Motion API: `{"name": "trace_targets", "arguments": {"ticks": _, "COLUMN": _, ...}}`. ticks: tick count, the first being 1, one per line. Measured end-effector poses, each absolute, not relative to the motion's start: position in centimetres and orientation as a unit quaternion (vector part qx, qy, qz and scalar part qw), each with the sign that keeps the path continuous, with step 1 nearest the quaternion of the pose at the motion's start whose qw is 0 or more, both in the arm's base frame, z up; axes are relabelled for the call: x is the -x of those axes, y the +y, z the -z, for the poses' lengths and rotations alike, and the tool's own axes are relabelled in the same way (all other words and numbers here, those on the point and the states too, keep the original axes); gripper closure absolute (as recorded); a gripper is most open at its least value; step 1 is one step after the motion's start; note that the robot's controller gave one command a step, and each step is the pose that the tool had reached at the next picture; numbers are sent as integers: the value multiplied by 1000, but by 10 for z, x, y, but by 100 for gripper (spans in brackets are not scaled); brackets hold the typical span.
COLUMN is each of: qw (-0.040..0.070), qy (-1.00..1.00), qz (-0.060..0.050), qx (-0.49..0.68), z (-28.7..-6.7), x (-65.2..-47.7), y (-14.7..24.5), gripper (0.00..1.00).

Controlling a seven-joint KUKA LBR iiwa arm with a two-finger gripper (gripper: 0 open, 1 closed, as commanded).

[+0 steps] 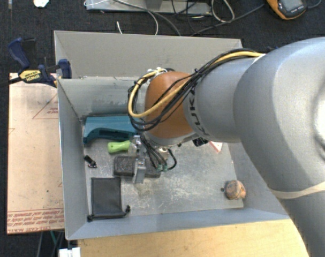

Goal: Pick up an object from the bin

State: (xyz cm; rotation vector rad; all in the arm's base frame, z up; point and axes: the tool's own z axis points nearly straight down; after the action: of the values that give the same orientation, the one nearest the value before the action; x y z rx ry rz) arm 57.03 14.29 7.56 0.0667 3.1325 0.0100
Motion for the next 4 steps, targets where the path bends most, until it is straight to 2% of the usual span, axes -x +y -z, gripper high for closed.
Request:
{"name": "trace_targets", "arguments": {"ticks": 1, "qw": 4, "qy": 1000, "qz": -3, "qx": -21, "z": -76, "x": -570, "y": 143, "gripper": 100}}
{"name": "trace_targets", "arguments": {"ticks": 2, "qw": 2, "qy": 1000, "qz": -3, "qx": -20, "z": -135, "x": -569, "y": 142, "gripper": 100}}
{"name": "trace_targets", "arguments": {"ticks": 3, "qw": 4, "qy": 1000, "qz": -4, "qx": -21, "z": -161, "x": -565, "y": 143, "gripper": 100}}
{"name": "trace_targets", "arguments": {"ticks": 4, "qw": 7, "qy": 1000, "qz": -5, "qx": -17, "z": -94, "x": -559, "y": 121, "gripper": 100}}
